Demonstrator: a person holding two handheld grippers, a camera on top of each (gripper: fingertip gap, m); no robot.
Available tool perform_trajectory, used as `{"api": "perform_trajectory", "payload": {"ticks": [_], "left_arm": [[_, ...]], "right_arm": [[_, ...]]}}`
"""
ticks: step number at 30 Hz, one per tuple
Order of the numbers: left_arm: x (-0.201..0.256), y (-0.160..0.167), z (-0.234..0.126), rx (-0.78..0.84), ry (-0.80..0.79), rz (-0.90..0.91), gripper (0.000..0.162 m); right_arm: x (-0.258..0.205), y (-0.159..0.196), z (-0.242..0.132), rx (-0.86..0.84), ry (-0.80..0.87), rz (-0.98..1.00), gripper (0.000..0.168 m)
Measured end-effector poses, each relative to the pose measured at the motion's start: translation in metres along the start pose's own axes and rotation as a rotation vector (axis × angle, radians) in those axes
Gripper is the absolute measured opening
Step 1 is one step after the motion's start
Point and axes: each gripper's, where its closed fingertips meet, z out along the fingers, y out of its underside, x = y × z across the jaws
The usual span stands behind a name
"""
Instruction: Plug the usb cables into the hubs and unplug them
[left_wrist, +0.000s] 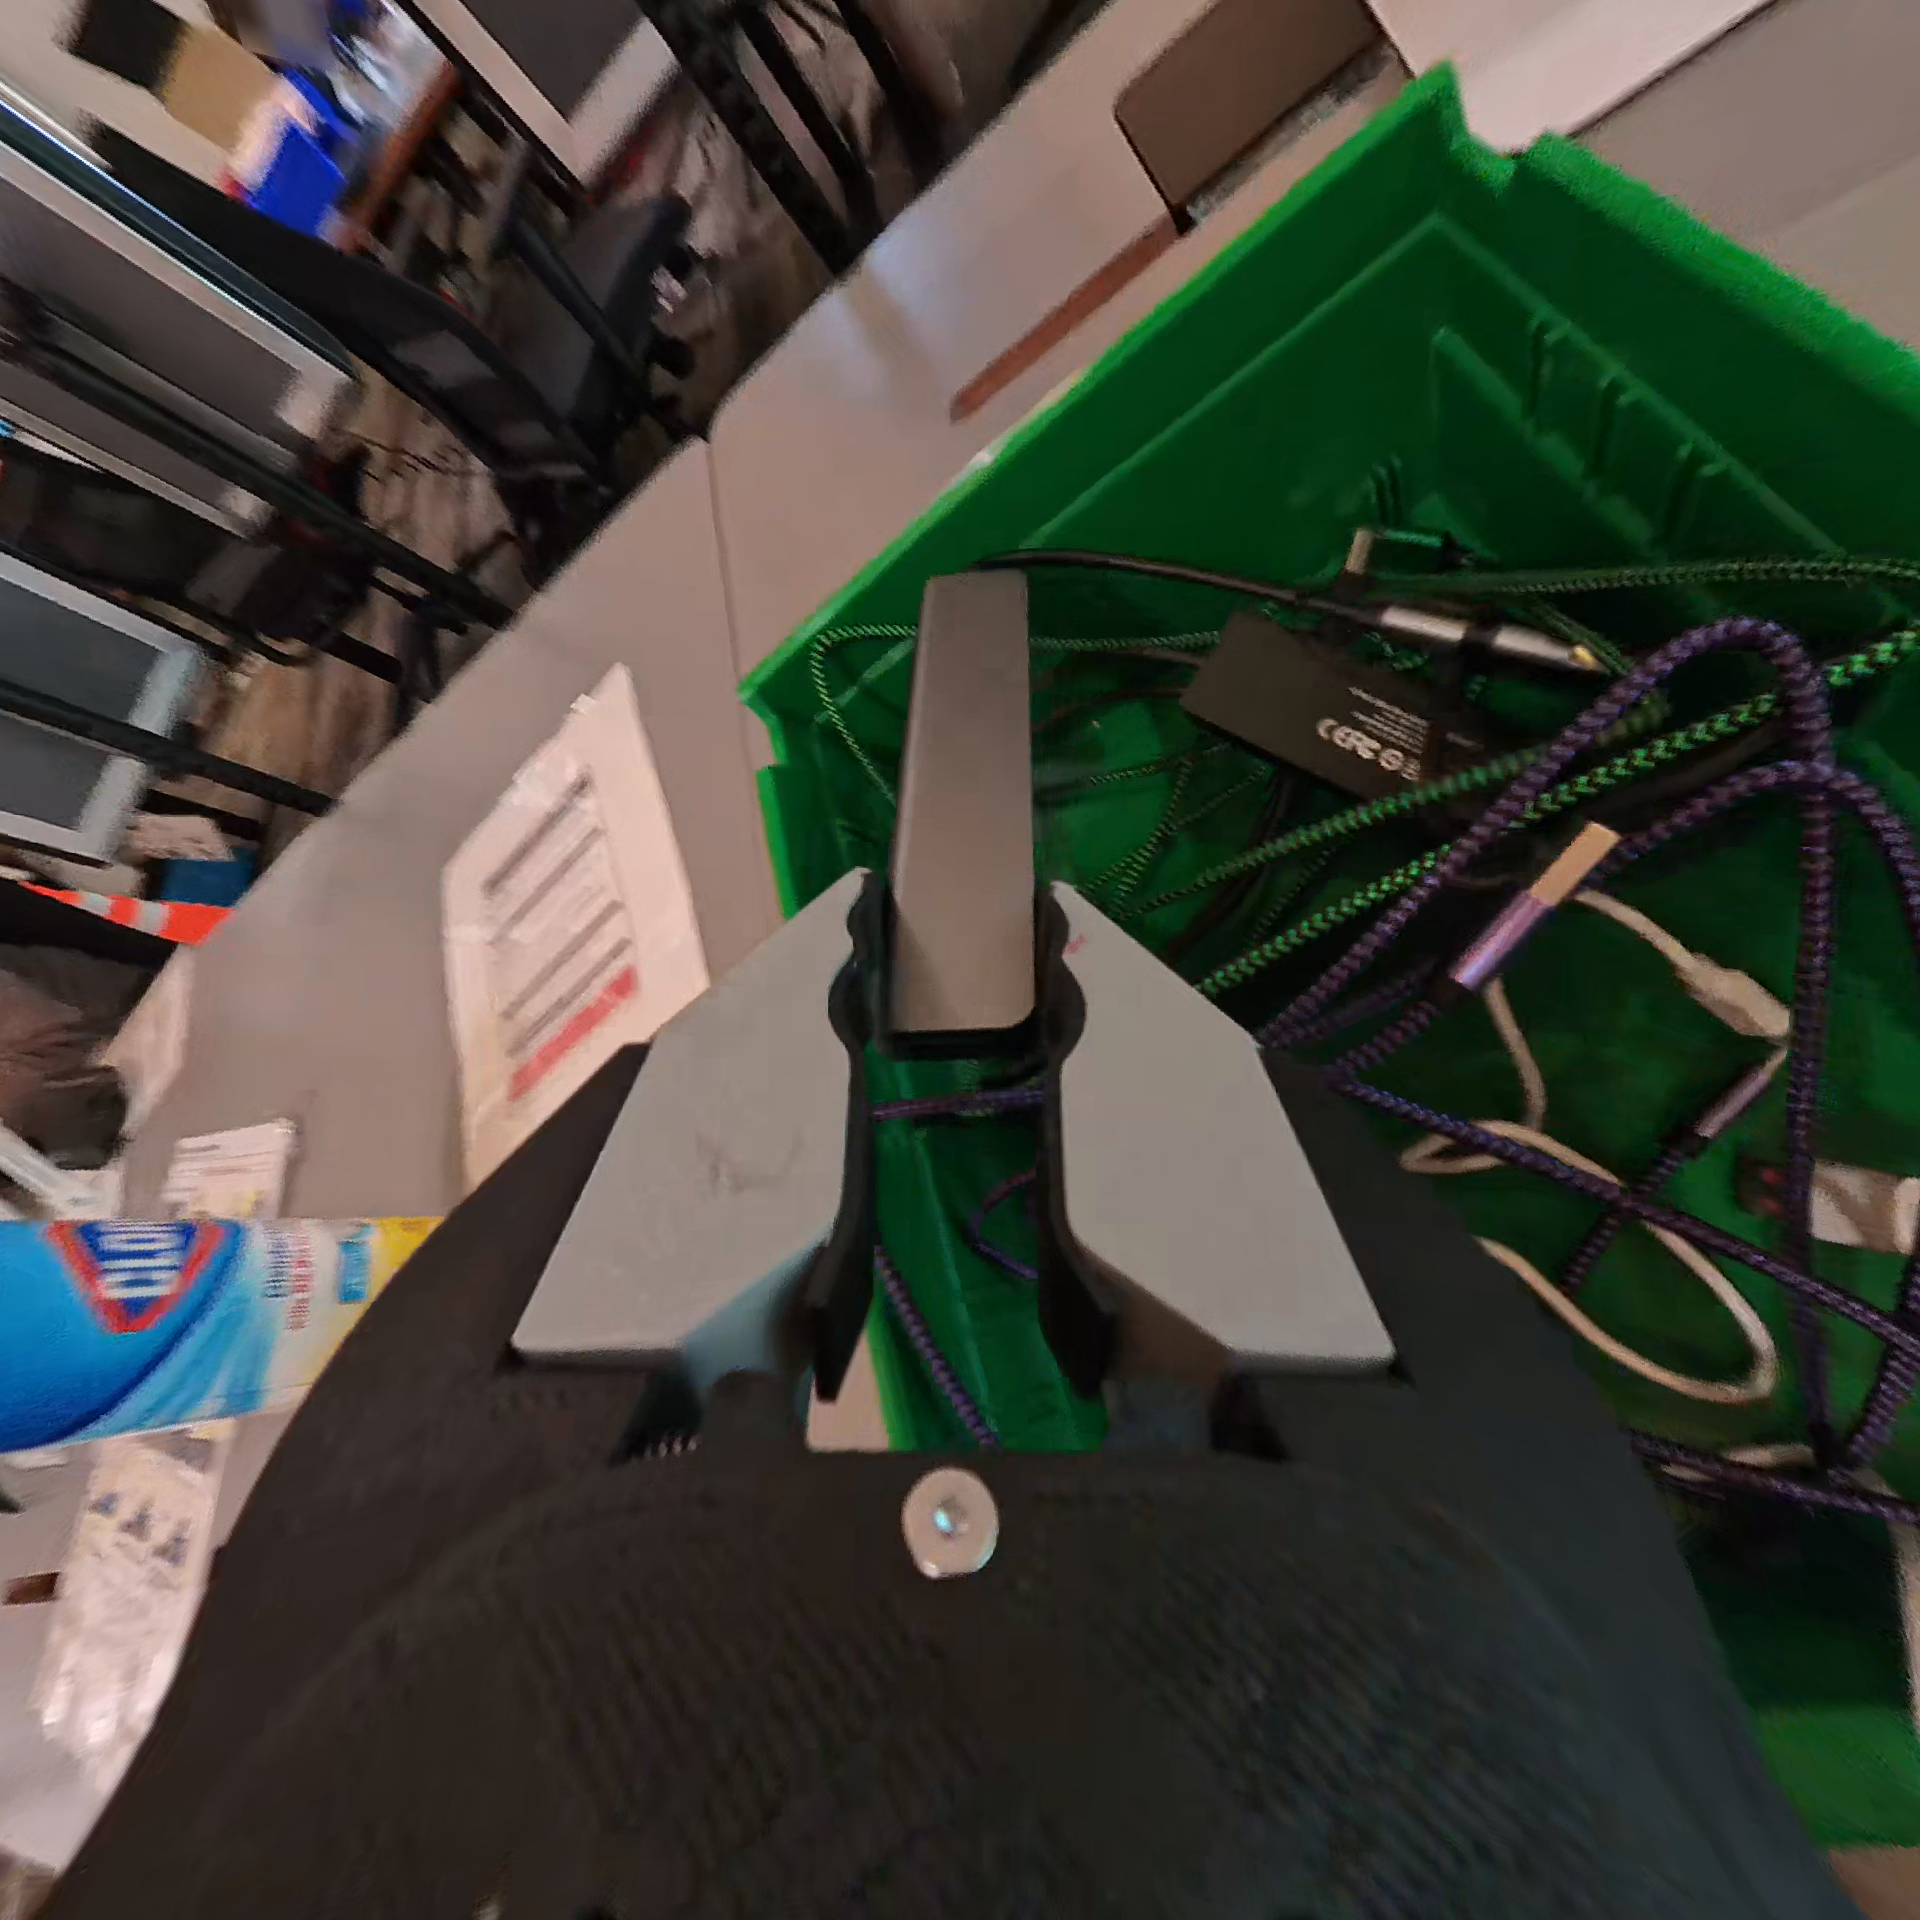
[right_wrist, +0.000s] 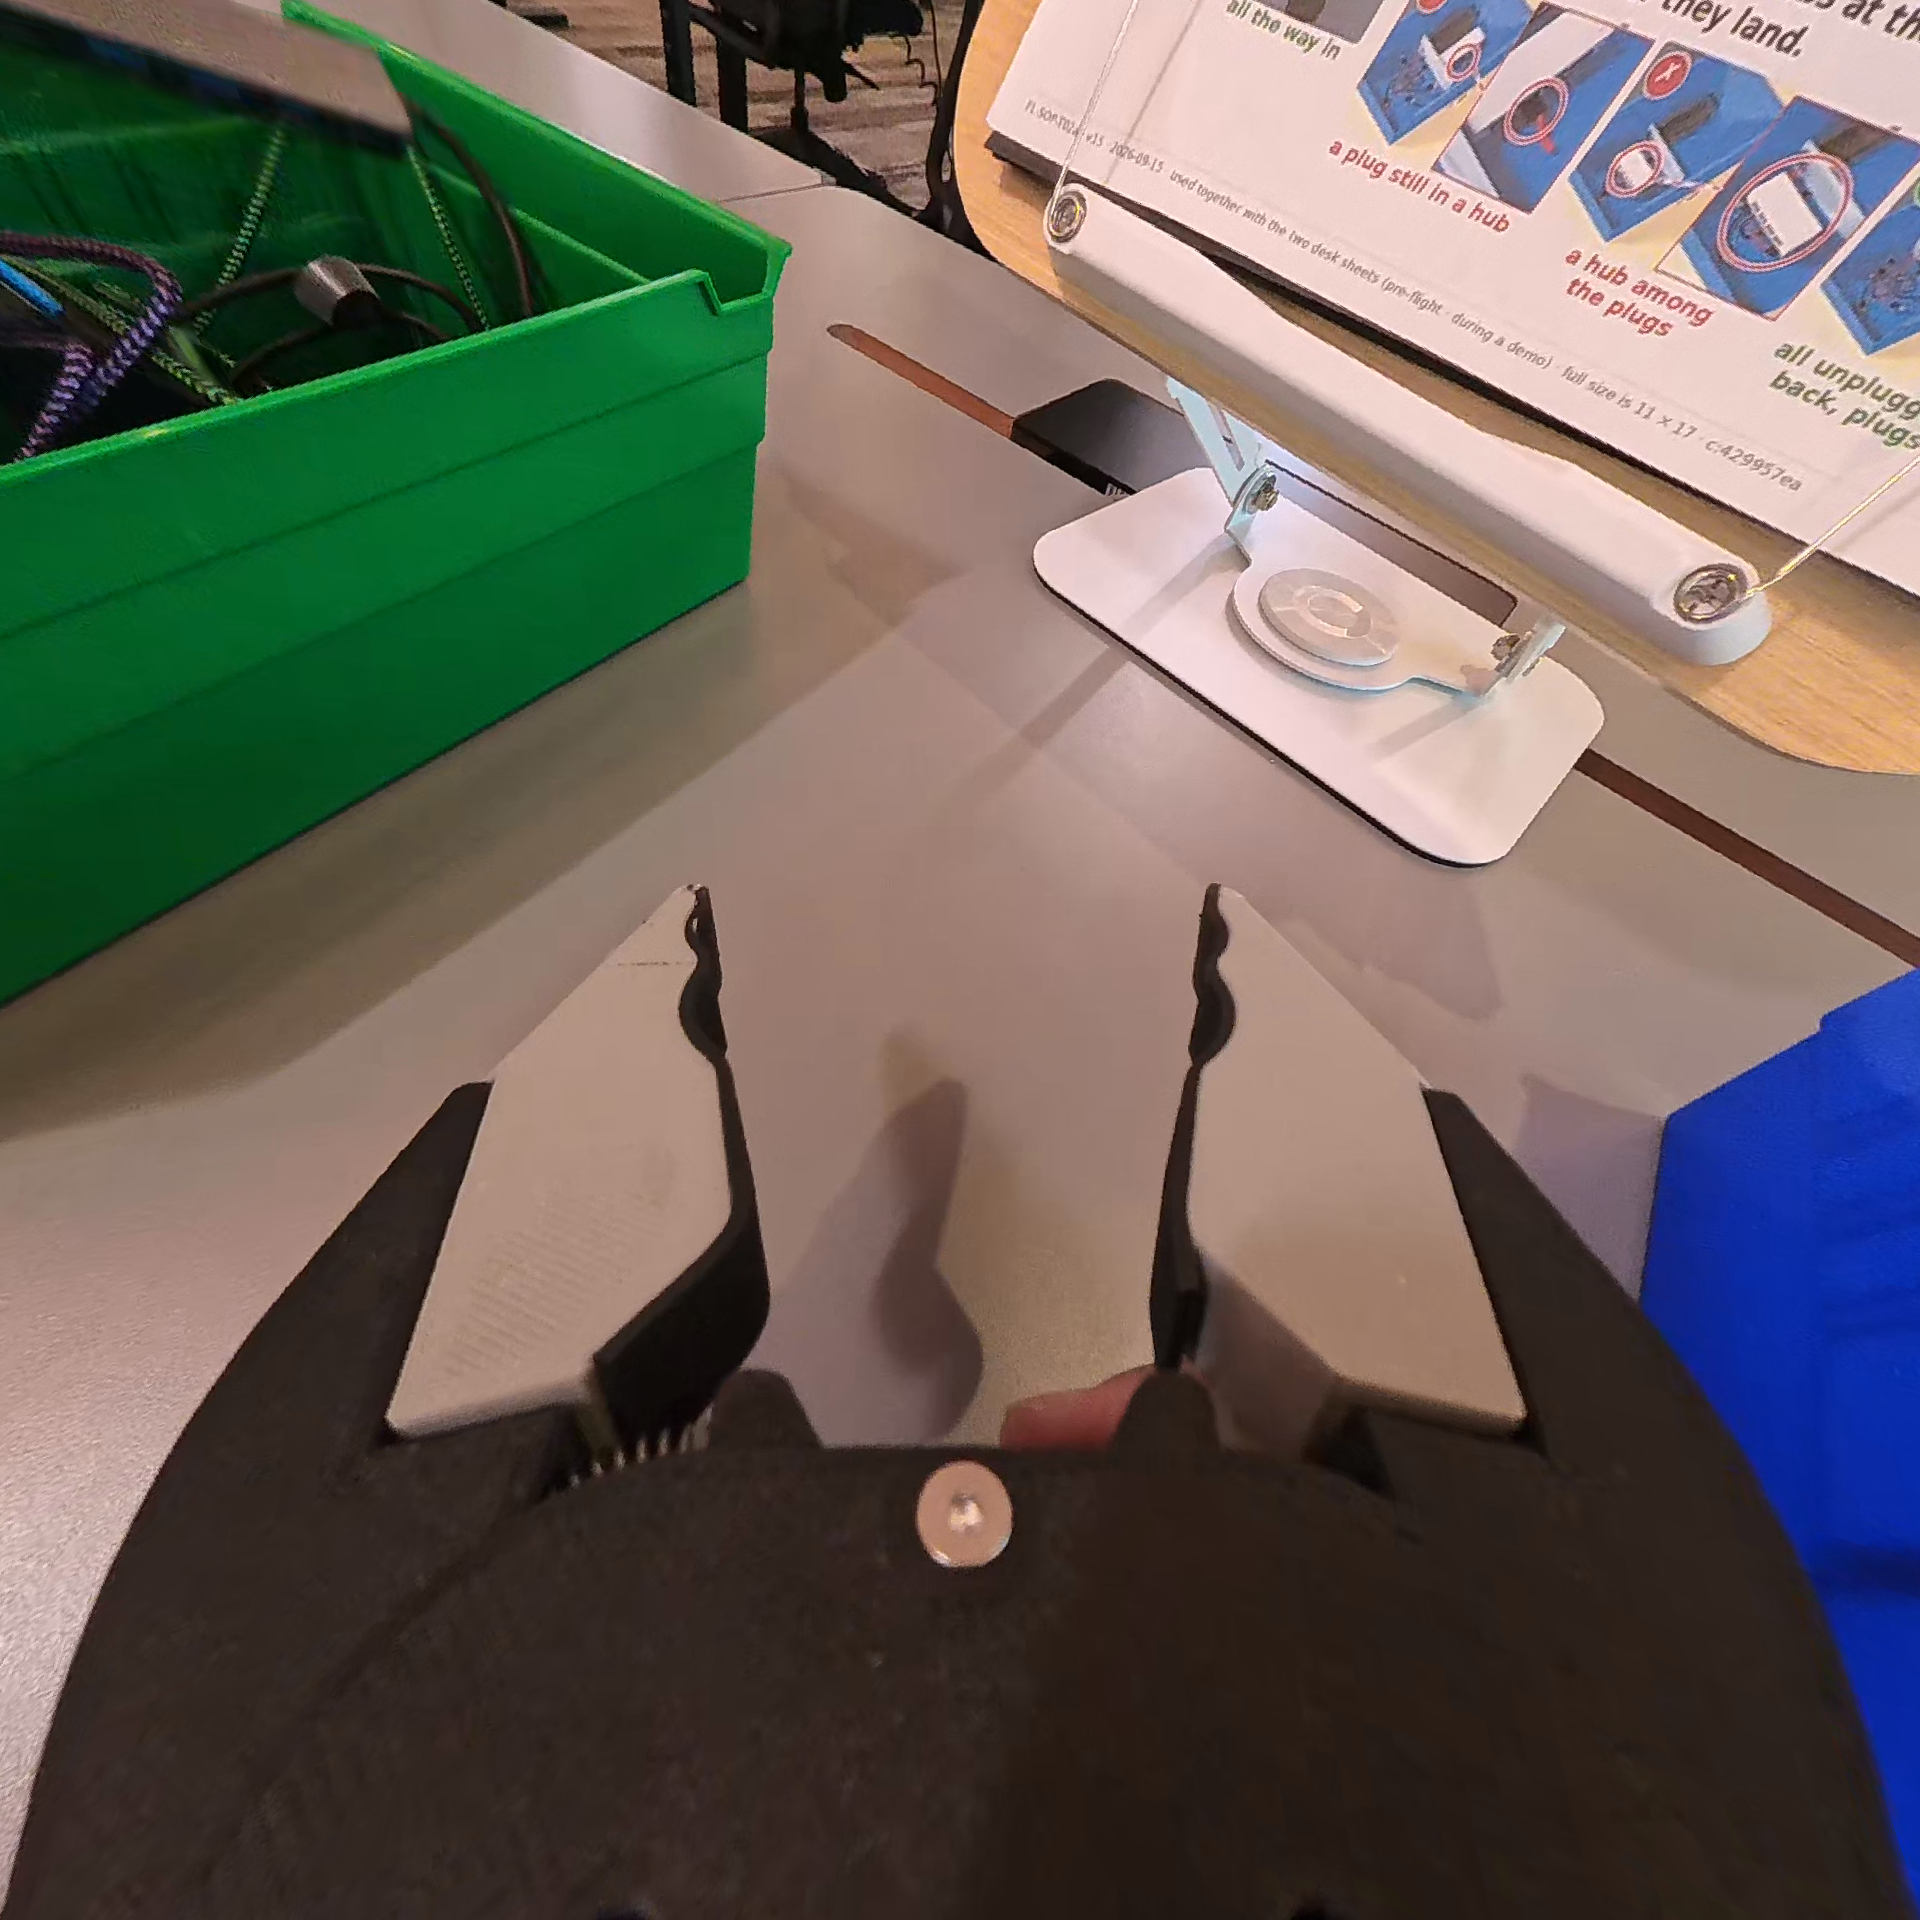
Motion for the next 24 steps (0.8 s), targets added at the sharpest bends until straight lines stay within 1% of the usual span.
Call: {"api": "perform_trajectory", "payload": {"ticks": [3, 6, 7, 8, 10, 11, 13, 15, 17, 19, 23, 24], "left_arm": [[-0.018, -0.023, -0.023, 0.112, -0.136, 0.05, 0.026], [-0.032, -0.047, -0.053, 0.244, -0.249, 0.047, 0.026], [-0.033, -0.056, -0.065, 0.304, -0.273, 0.041, 0.008], [-0.034, -0.066, -0.078, 0.379, -0.3, 0.024, 0.0], [-0.032, -0.081, -0.1, 0.485, -0.335, 0.003, 0.0], [-0.026, -0.085, -0.103, 0.495, -0.317, 0.002, 0.0], [-0.011, -0.088, -0.095, 0.464, -0.26, 0.033, 0.0], [-0.008, -0.081, -0.081, 0.402, -0.257, 0.064, 0.0], [-0.012, -0.07, -0.07, 0.352, -0.257, 0.055, 0.0], [-0.012, -0.057, -0.06, 0.3, -0.199, 0.032, 0.0], [-0.02, -0.033, -0.051, 0.216, -0.161, 0.013, 0.0], [-0.018, -0.026, -0.049, 0.192, -0.129, 0.006, 0.0]], "right_arm": [[0.0, 0.0, 0.0, 0.001, 0.001, -0.003, 0.089], [0.0, -0.001, -0.001, 0.007, 0.003, -0.003, 0.089], [0.0, -0.002, -0.001, 0.009, 0.004, -0.002, 0.088], [0.001, -0.002, -0.001, 0.013, 0.005, 0.0, 0.088], [0.002, -0.004, -0.002, 0.023, 0.005, 0.007, 0.088], [0.002, -0.005, -0.003, 0.028, 0.004, 0.011, 0.087], [0.001, -0.004, -0.002, 0.027, -0.001, 0.014, 0.087], [0.001, -0.001, 0.0, 0.013, 0.0, 0.008, 0.087], [0.001, 0.002, 0.001, 0.003, 0.004, -0.001, 0.087], [0.001, 0.001, 0.001, 0.003, 0.003, -0.005, 0.086], [-0.001, 0.001, 0.002, 0.002, 0.0, -0.008, 0.086], [-0.001, 0.002, 0.002, -0.001, 0.0, -0.01, 0.086]]}}
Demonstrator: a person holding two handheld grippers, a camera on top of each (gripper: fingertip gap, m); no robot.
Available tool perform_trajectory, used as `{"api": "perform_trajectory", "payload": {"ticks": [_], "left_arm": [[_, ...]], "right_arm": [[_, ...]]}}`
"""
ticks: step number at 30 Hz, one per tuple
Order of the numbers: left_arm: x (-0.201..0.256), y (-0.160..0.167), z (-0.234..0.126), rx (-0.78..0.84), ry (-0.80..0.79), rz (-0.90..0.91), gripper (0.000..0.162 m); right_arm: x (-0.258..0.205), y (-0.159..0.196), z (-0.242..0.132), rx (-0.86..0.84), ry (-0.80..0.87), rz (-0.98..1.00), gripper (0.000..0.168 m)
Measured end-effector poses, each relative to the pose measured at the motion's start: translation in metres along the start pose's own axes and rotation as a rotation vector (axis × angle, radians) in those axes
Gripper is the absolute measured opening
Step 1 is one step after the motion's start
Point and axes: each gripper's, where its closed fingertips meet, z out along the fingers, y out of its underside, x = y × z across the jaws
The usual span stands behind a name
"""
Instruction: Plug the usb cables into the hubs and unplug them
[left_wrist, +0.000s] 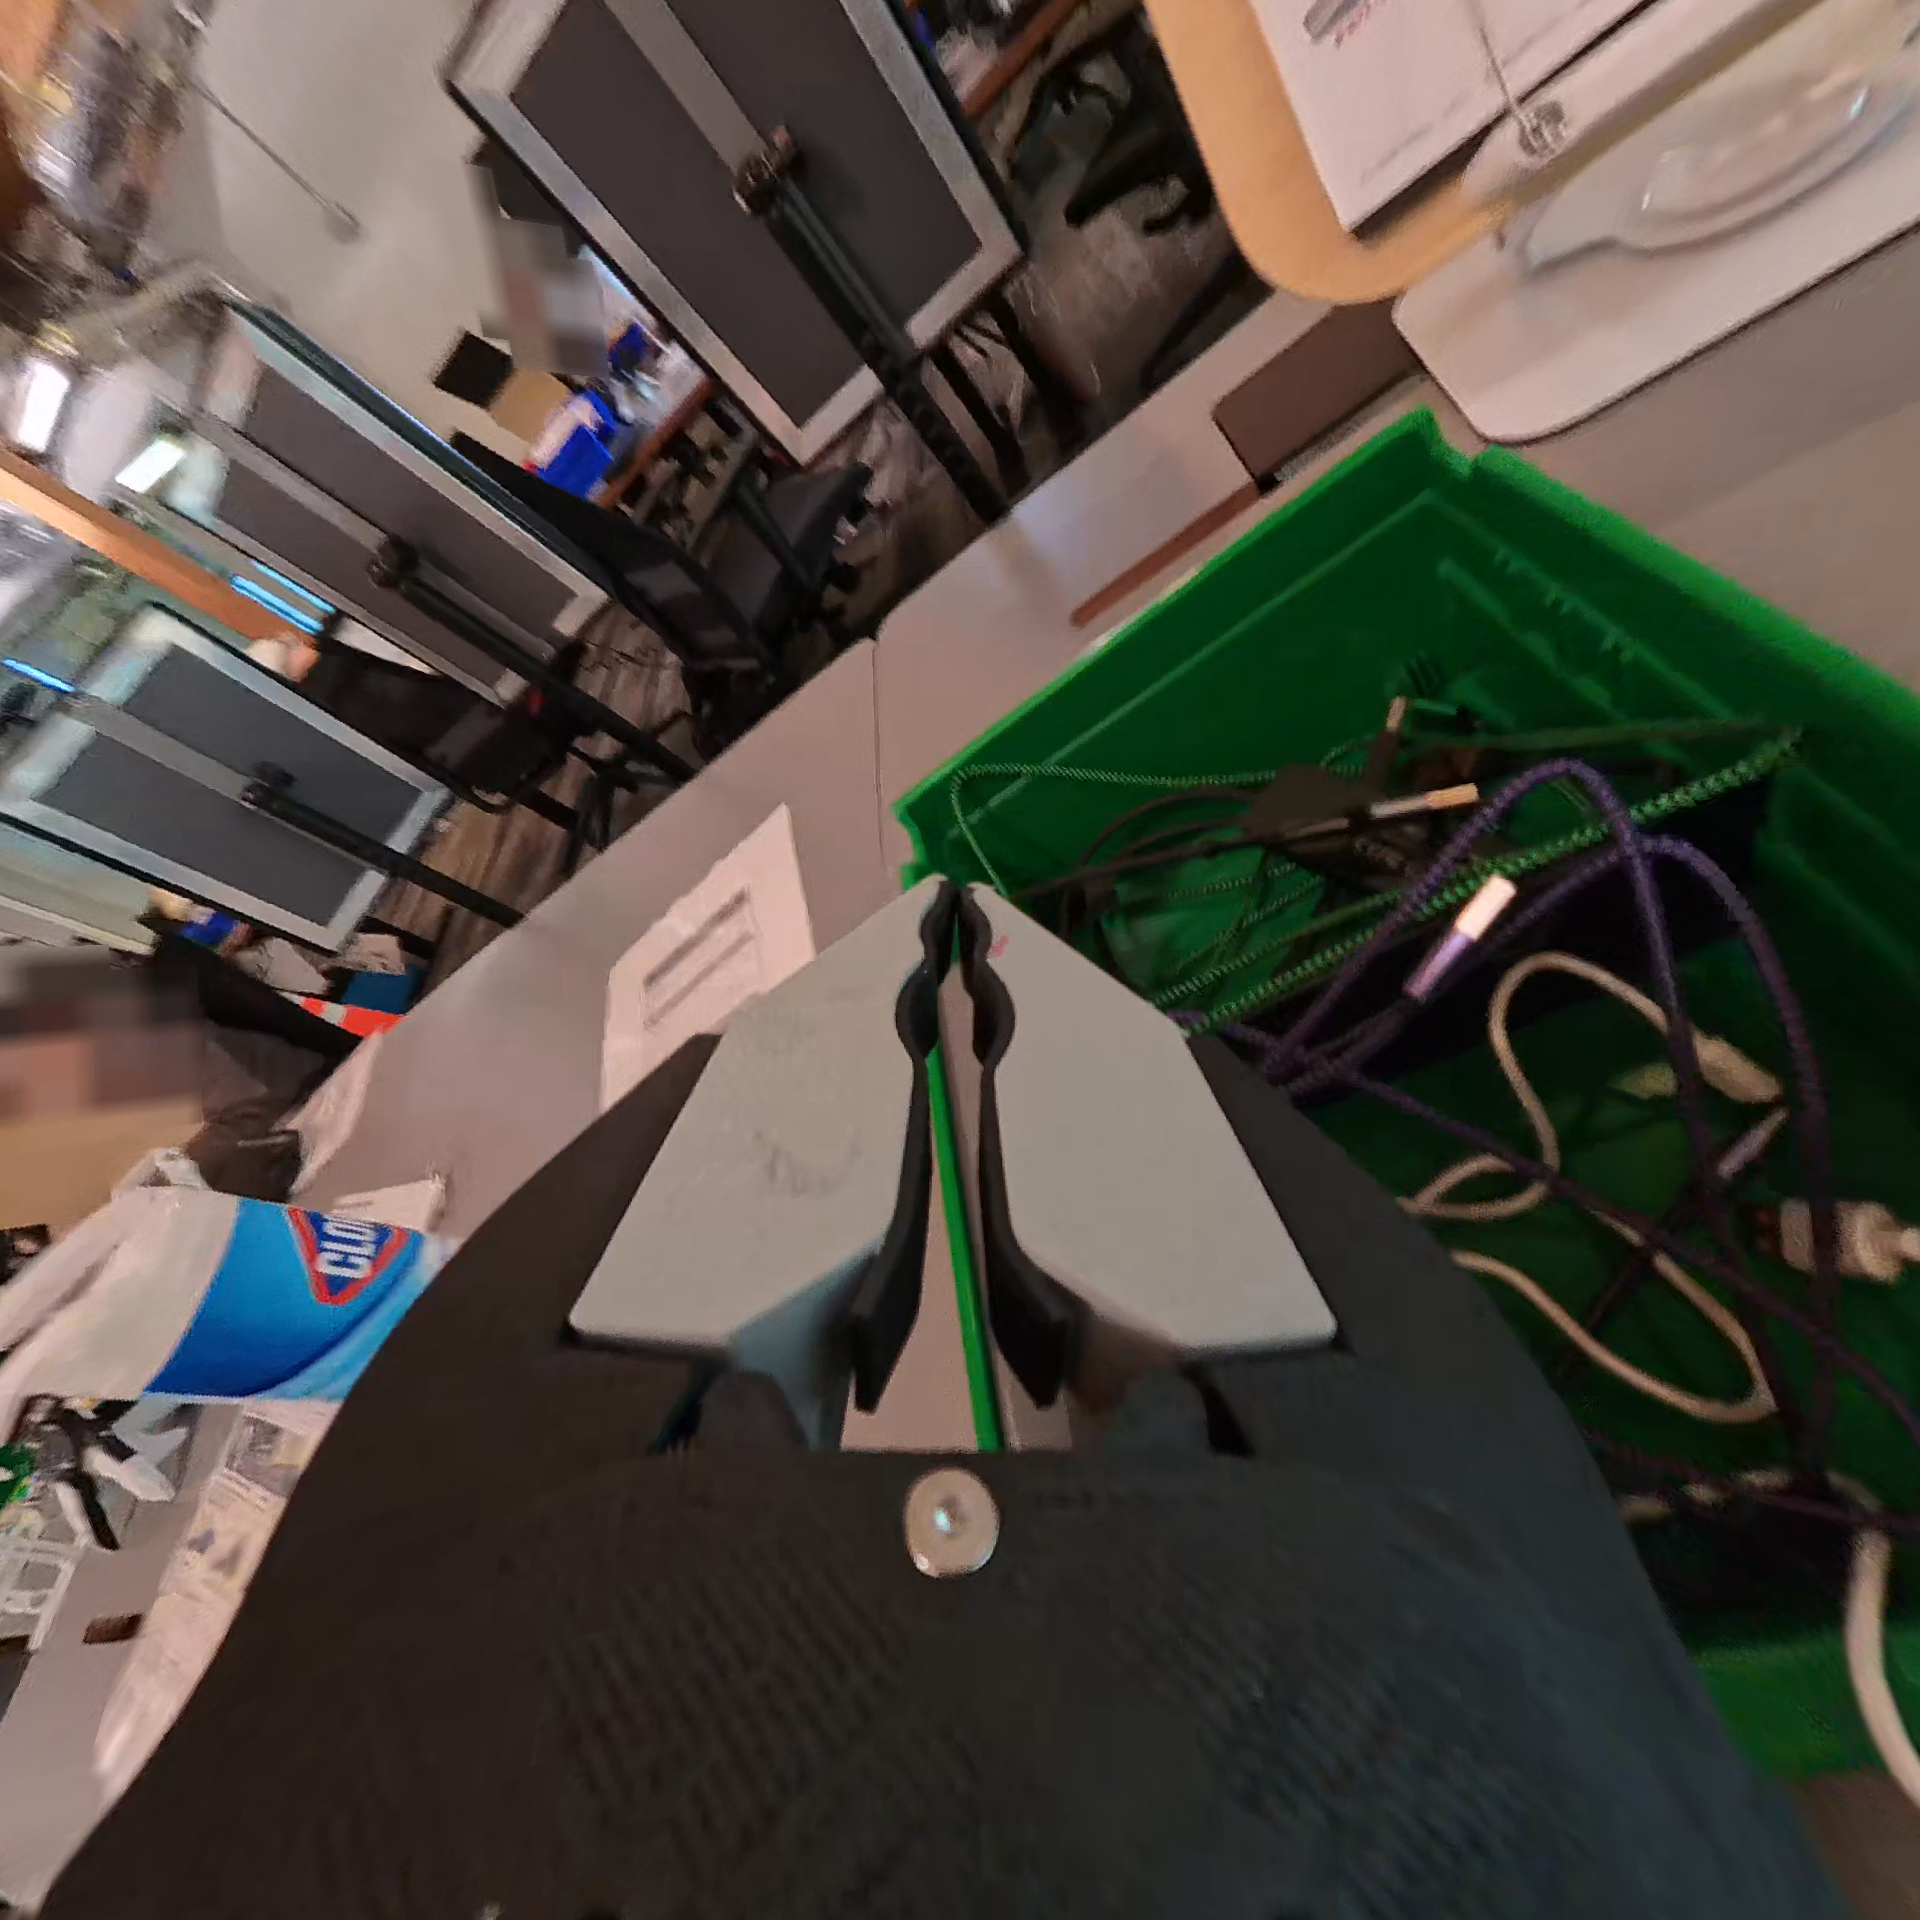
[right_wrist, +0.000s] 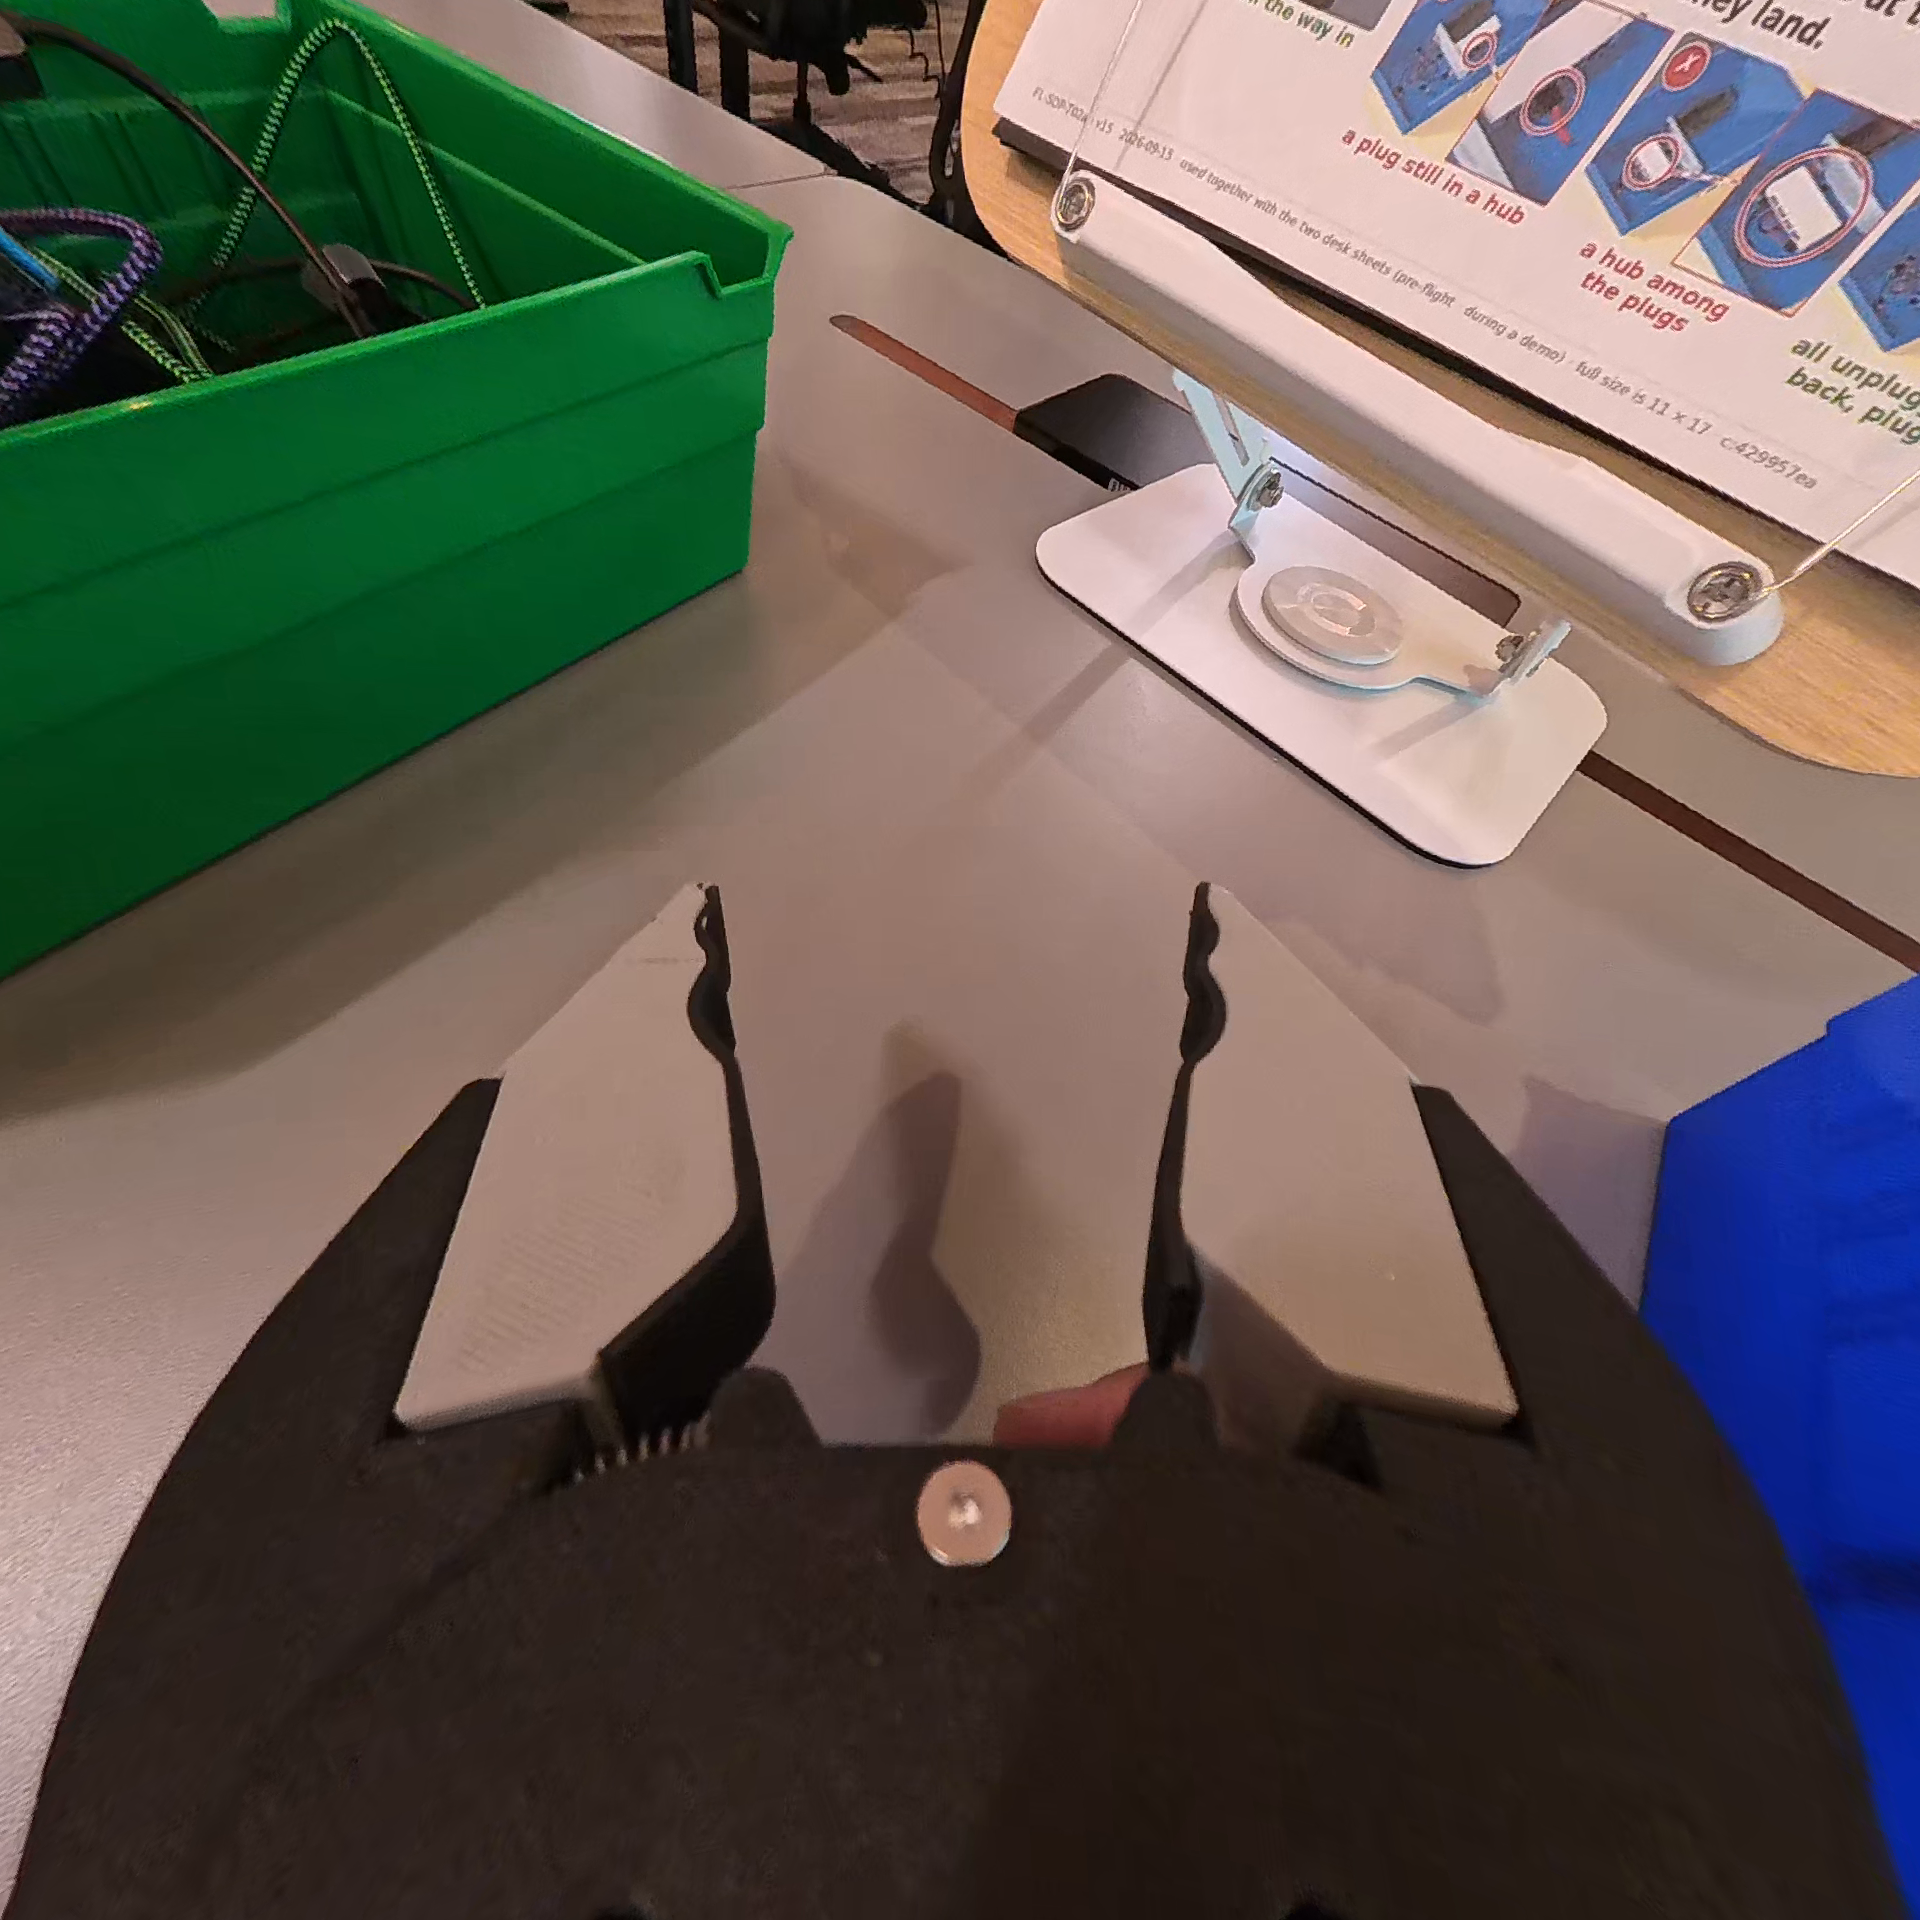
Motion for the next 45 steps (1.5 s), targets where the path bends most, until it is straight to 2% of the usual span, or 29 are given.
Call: {"api": "perform_trajectory", "payload": {"ticks": [1, 2, 5, 7, 12, 16, 18, 22, 27, 32, 35, 39, 42, 45], "left_arm": [[0.004, 0.006, 0.0, -0.025, 0.047, -0.021, 0.0], [0.008, 0.012, 0.0, -0.046, 0.093, -0.051, 0.009], [0.021, 0.039, 0.003, -0.166, 0.171, -0.071, 0.045], [0.023, 0.064, 0.008, -0.274, 0.146, -0.014, 0.06], [0.028, 0.104, 0.015, -0.416, 0.064, 0.196, 0.055], [0.009, 0.102, 0.017, -0.43, -0.094, 0.451, 0.024], [0.006, 0.1, 0.018, -0.436, -0.09, 0.493, 0.021], [-0.006, 0.083, 0.017, -0.39, -0.132, 0.635, 0.008], [-0.016, 0.058, 0.01, -0.308, -0.139, 0.559, 0.008], [-0.011, 0.006, -0.01, -0.083, -0.144, 0.418, 0.007], [0.017, -0.031, -0.024, 0.04, -0.072, 0.339, 0.007], [0.08, -0.074, -0.027, 0.155, 0.124, 0.246, 0.007], [0.129, -0.094, -0.018, 0.197, 0.284, 0.164, 0.007], [0.162, -0.104, -0.005, 0.213, 0.324, 0.185, 0.007]], "right_arm": [[0.0, 0.0, 0.0, -0.002, -0.001, -0.001, 0.087], [-0.001, 0.001, 0.0, -0.003, -0.002, 0.0, 0.087], [-0.001, 0.001, 0.001, -0.006, -0.004, 0.0, 0.087], [-0.002, 0.002, 0.001, -0.007, -0.004, -0.002, 0.087], [-0.003, 0.001, 0.0, -0.003, -0.008, 0.001, 0.087], [-0.004, 0.0, -0.002, 0.0, -0.011, 0.004, 0.087], [-0.004, 0.0, -0.002, 0.001, -0.014, 0.006, 0.087], [-0.004, -0.001, -0.003, 0.004, -0.017, 0.01, 0.086], [-0.006, -0.001, -0.003, 0.005, -0.02, 0.006, 0.086], [-0.005, -0.004, -0.005, 0.023, -0.018, 0.016, 0.085], [-0.011, -0.019, -0.012, 0.102, -0.068, 0.032, 0.087], [-0.038, -0.065, -0.051, 0.382, -0.273, 0.073, 0.083], [-0.054, -0.085, -0.079, 0.503, -0.406, 0.067, 0.083], [-0.061, -0.092, -0.094, 0.555, -0.454, 0.007, 0.082]]}}
